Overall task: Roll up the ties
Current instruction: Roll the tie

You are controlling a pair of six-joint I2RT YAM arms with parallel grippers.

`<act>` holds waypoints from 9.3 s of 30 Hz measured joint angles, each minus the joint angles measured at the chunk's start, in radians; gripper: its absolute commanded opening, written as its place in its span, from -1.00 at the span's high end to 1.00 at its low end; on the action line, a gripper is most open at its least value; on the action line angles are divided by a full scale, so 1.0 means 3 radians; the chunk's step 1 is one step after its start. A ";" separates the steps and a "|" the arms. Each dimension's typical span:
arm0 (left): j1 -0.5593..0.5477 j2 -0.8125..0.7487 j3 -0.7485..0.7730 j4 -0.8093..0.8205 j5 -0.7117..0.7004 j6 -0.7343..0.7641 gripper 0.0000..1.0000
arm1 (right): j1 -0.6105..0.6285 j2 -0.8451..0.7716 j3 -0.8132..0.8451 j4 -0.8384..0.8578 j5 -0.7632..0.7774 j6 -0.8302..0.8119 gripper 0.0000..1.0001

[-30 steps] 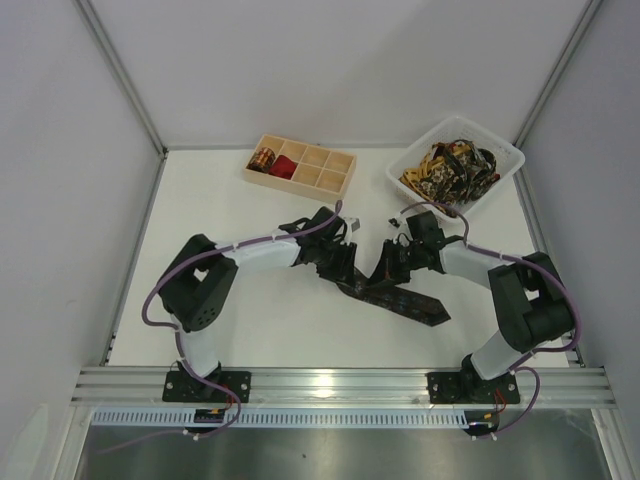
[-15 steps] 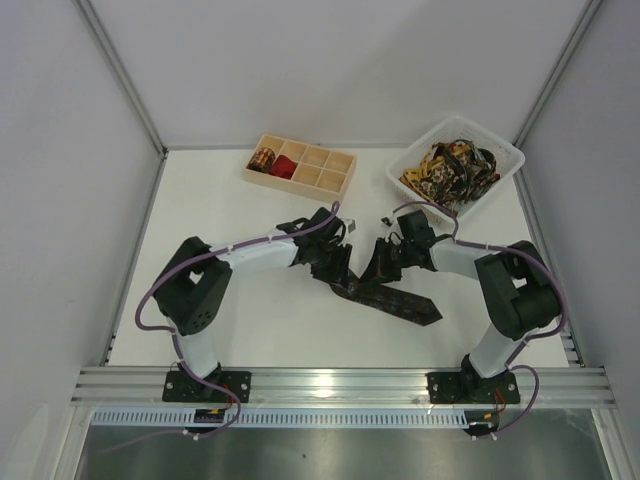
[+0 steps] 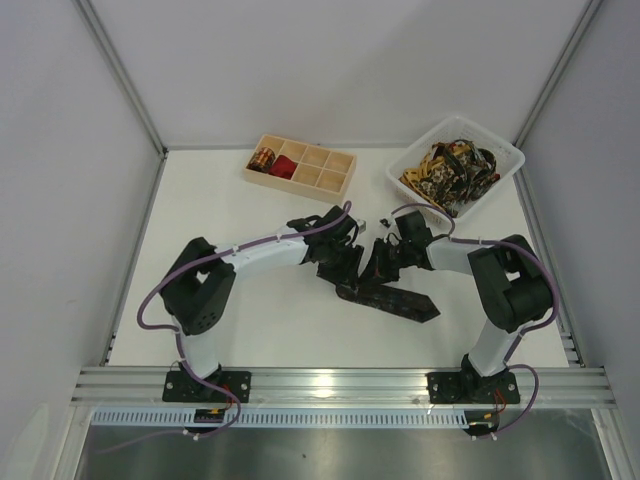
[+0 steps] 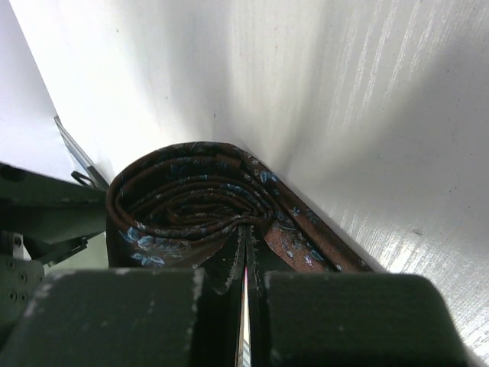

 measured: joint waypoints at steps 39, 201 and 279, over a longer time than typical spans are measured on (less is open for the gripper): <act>-0.0296 0.0440 0.0823 -0.0587 -0.0050 0.0092 -0.18 | -0.0067 -0.0003 -0.0079 0.0097 0.0156 -0.0081 1.00; -0.1217 0.0117 -0.0407 0.0895 -0.2452 0.1068 0.94 | -0.0659 -0.0371 0.0097 -0.0478 -0.0362 0.0013 0.97; -0.0369 -0.1714 -0.1483 0.1680 -0.0843 0.0598 0.60 | -0.0121 -0.0178 -0.0561 0.0657 -0.0254 0.0530 0.07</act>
